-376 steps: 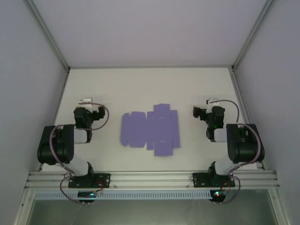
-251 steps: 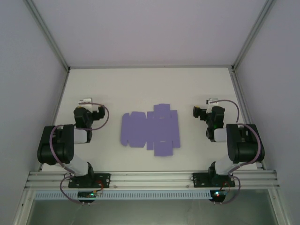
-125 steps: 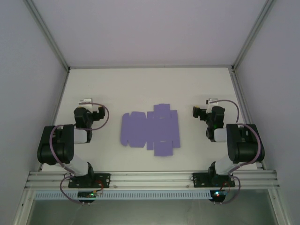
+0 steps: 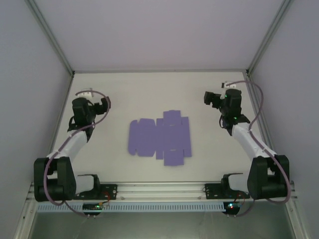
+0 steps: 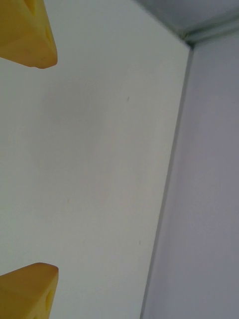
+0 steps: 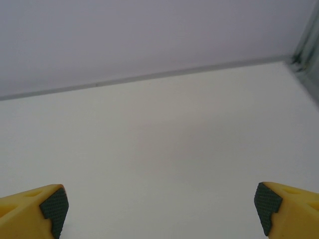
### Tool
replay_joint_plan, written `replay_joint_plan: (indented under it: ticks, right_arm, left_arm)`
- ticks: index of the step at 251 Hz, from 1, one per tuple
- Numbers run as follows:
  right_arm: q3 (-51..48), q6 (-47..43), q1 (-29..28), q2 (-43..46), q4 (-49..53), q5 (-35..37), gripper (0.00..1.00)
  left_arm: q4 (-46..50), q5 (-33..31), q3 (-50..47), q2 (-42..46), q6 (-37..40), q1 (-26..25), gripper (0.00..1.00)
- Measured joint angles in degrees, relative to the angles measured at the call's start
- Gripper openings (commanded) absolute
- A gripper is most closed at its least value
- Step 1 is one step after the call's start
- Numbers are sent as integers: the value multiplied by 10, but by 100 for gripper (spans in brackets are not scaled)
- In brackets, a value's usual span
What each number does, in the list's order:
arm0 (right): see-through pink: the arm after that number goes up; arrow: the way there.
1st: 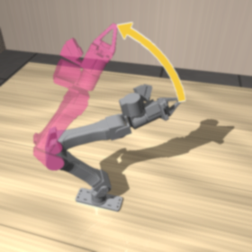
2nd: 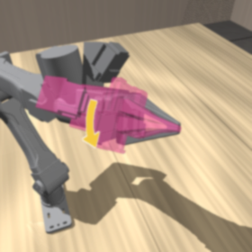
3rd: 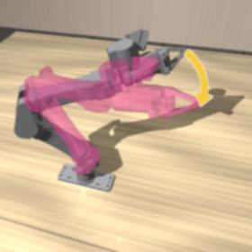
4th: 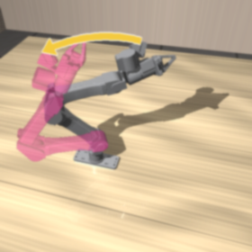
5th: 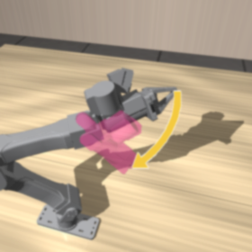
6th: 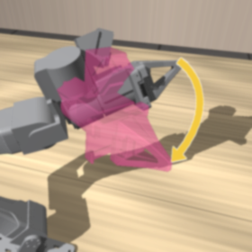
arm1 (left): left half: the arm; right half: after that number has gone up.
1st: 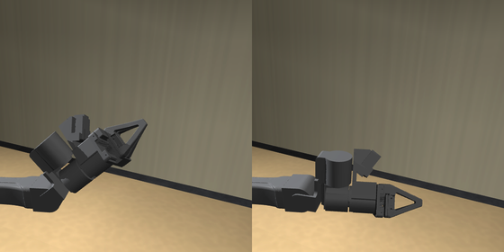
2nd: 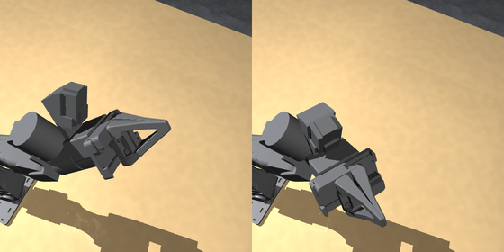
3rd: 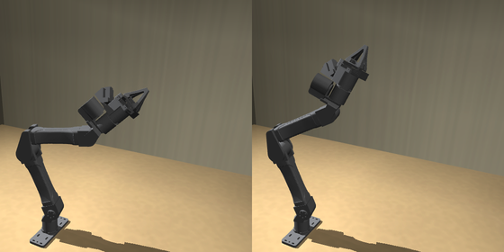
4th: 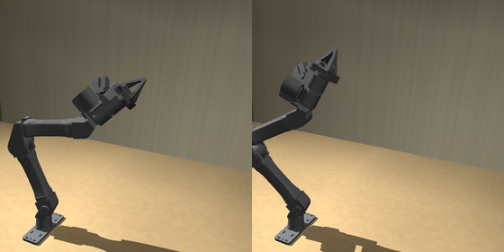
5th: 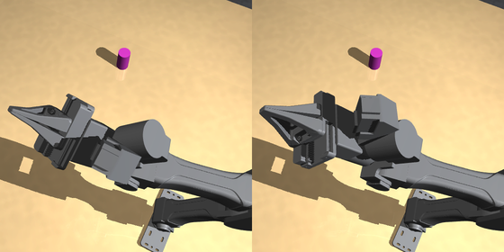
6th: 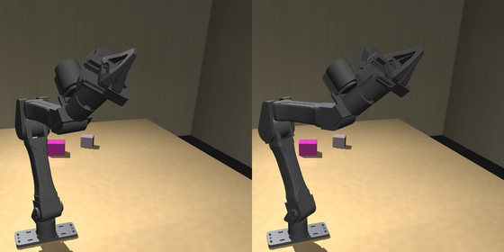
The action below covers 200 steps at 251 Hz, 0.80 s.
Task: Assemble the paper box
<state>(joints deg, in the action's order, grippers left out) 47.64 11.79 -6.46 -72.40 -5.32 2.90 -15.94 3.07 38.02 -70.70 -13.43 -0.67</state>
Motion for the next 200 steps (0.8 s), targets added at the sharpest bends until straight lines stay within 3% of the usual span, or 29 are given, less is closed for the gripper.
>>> replay_joint_plan:
  ticks: [47, 102, 143, 200]
  right_arm:
    - [24, 69, -85, -23, 114, -121, 69]
    - [24, 103, -196, -142, 159, -232, 45]
    - [18, 114, -202, -217, 171, -252, 44]
    - [3, 129, -199, -235, 143, -257, 44]
  left_arm:
    - [110, 77, 1, 10, -86, -56, 100]
    - [170, 142, -6, -3, -128, -109, 100]
    - [185, 188, -27, -27, -137, -124, 100]
    - [186, 248, -54, -50, -136, -134, 100]
